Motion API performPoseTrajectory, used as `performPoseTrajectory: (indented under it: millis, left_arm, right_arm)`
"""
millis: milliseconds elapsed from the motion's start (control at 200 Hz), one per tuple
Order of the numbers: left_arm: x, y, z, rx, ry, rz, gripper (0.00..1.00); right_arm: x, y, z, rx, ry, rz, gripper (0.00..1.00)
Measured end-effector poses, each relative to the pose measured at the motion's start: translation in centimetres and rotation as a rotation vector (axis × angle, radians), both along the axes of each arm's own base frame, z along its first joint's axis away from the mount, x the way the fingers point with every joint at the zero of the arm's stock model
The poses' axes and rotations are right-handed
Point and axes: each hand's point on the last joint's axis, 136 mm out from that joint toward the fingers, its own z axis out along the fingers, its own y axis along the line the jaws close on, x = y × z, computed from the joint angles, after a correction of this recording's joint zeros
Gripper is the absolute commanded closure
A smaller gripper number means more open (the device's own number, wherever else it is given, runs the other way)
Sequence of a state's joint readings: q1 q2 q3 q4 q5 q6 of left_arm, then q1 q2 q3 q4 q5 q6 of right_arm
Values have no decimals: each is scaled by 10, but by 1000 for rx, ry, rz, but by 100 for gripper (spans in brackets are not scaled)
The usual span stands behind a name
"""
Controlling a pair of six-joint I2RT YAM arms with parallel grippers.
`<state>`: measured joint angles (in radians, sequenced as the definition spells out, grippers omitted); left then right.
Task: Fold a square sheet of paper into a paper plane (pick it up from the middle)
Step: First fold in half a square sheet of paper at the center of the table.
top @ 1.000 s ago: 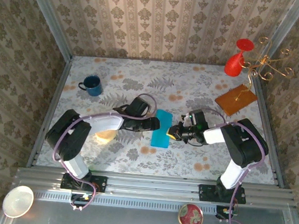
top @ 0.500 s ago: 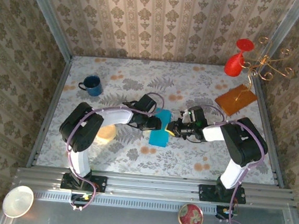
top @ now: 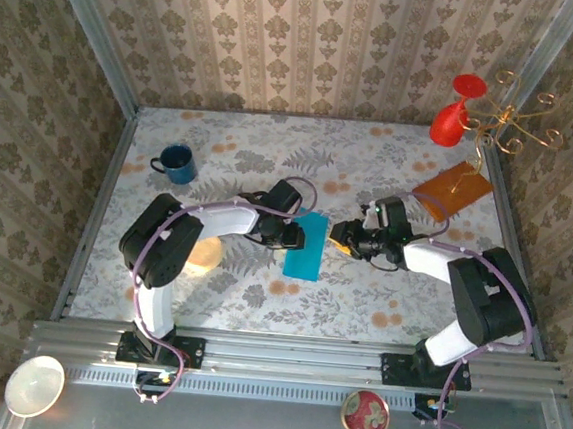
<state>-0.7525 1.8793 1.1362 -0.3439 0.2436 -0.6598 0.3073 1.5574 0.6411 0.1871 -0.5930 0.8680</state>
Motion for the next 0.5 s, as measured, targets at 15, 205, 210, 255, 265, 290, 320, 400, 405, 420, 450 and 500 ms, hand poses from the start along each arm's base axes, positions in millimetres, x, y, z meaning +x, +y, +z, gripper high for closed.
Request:
performPoseTrajectory:
  millis: [15,205,210,255,265,290,320,400,405,420,450,500]
  left_arm:
    - [0,0,0,1,0,-3,63]
    - [-1,-1,-3,25,4,-50,60]
    - [-1,-1,-3,25,4,-50,60]
    - [-1,-2,-3,34,6,-62,60]
    - [-2,-2,-4,38,8,-65,60]
    - [-1,-2,-4,45,9,-70,60]
    - [-1,-2,-4,51,12,-74,60]
    - [-2,-2,-6,64,23,-84,59]
    - [-2,-2,-6,65,23,-84,58]
    - [-2,-2,-6,67,24,-86,58]
    - [-2,-2,-7,70,26,-89,58]
    - [-3,-2,-8,78,30,-97,56]
  right_arm:
    - [0,-1,0,-6,-1,-4,59]
    - [-2,-7,-8,-45,21,-26,60]
    - [-2,-7,-8,-45,22,-26,60]
    - [-1,-8,-8,-48,21,-30,60]
    - [-1,-8,-8,-48,21,-31,60]
    - [-1,-9,-8,-49,21,-32,60]
    - [0,-9,-9,-53,20,-35,60]
    - [1,-11,-9,-58,19,-42,60]
    - [1,-11,-9,-58,19,-42,60]
    - [1,-11,-9,-59,18,-43,60]
    - [1,-11,-9,-59,18,-43,60]
    - [1,-11,-9,-60,19,-44,60]
